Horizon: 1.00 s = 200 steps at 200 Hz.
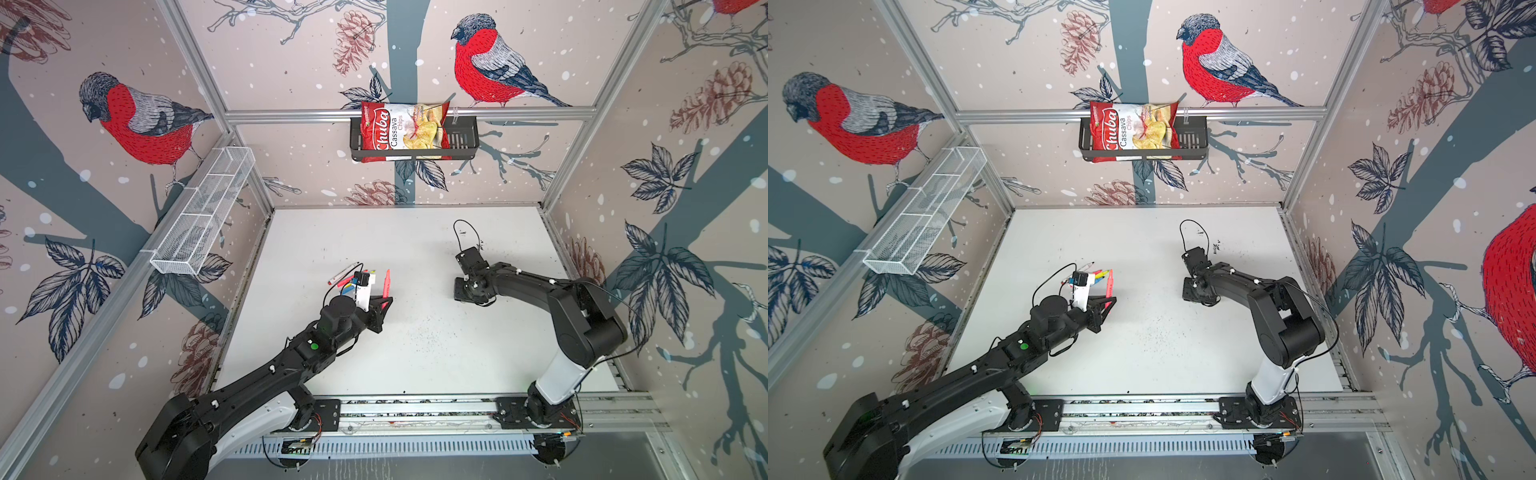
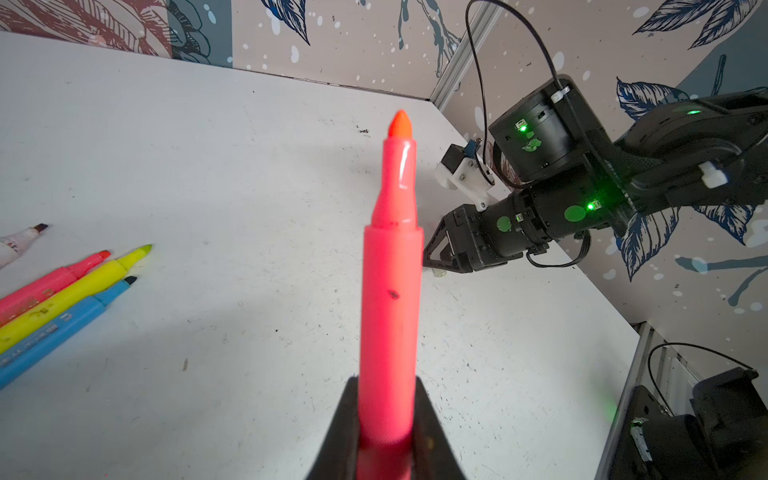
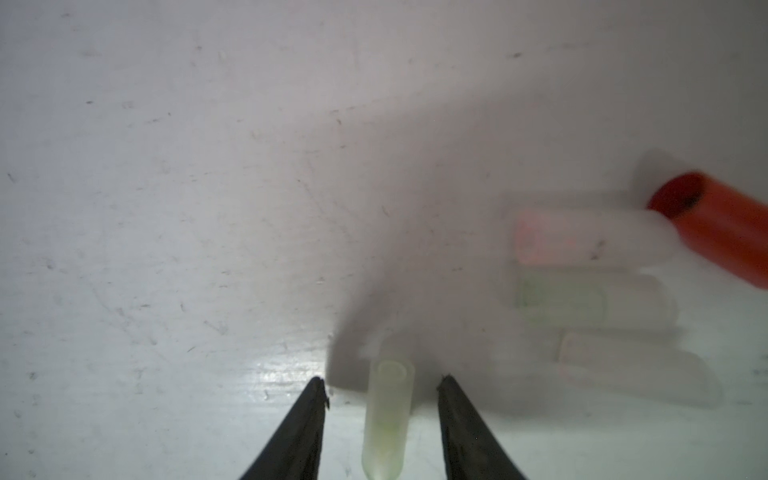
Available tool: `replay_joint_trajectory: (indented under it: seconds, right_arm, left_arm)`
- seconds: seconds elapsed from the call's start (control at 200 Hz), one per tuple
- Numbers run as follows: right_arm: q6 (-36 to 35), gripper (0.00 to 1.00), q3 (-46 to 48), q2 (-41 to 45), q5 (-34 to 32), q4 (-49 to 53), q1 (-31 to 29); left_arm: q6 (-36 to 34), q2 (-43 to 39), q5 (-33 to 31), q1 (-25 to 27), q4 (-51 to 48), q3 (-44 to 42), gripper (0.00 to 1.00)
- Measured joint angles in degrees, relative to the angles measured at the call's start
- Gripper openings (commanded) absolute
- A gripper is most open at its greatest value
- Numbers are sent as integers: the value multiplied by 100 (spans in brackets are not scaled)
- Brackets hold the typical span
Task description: Insert the pens into the pen caps
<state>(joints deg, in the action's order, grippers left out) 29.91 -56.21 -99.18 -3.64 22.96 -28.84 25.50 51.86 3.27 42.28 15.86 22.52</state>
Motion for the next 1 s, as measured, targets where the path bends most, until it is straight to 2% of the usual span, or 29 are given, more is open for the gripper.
replay_joint_trajectory:
  seconds: [0.62,1.001]
  right_arm:
    - [0,17,-11,-37,-157,-9,-87]
    - [-7,15,94,293,116,-46,-94]
  left_arm:
    - [0,33,2,0,0,0,0]
    - [0,7,20,0,0,0,0]
